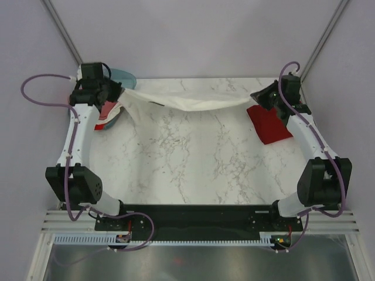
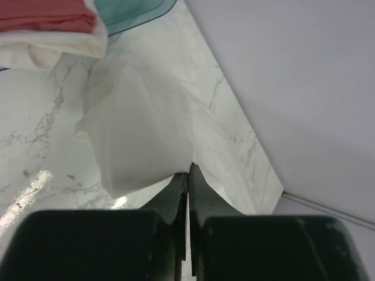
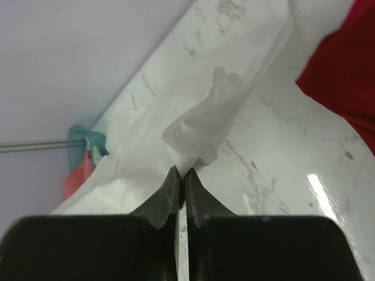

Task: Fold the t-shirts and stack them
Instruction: Fold the tshirt

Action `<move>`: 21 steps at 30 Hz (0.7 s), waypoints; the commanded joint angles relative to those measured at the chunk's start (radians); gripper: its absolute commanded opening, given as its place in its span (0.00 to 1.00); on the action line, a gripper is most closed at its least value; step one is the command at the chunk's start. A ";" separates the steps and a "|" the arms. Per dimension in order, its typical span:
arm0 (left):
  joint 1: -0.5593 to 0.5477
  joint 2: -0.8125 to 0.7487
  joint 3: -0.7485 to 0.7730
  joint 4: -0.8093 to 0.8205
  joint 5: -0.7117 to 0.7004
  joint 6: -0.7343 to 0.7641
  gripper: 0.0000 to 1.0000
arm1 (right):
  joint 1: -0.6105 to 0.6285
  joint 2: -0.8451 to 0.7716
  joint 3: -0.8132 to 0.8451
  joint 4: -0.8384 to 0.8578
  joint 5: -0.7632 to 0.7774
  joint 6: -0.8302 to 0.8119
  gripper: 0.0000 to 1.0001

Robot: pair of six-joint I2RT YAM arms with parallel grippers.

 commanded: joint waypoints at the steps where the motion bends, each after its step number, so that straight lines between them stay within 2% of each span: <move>1: 0.006 -0.212 -0.316 0.212 0.004 0.011 0.02 | -0.005 -0.043 -0.143 0.112 -0.006 -0.009 0.00; 3: 0.006 -0.308 -0.503 0.295 -0.005 0.004 0.02 | -0.004 -0.077 -0.258 0.132 0.002 -0.022 0.00; 9: 0.006 -0.457 -0.820 0.331 0.001 0.016 0.02 | -0.033 -0.210 -0.539 0.184 0.026 -0.068 0.00; 15: 0.006 -0.632 -1.070 0.375 0.041 0.045 0.02 | -0.056 -0.437 -0.763 0.144 0.083 -0.094 0.00; 21: 0.006 -0.826 -1.266 0.369 0.041 0.068 0.02 | -0.070 -0.629 -0.870 0.037 0.166 -0.082 0.00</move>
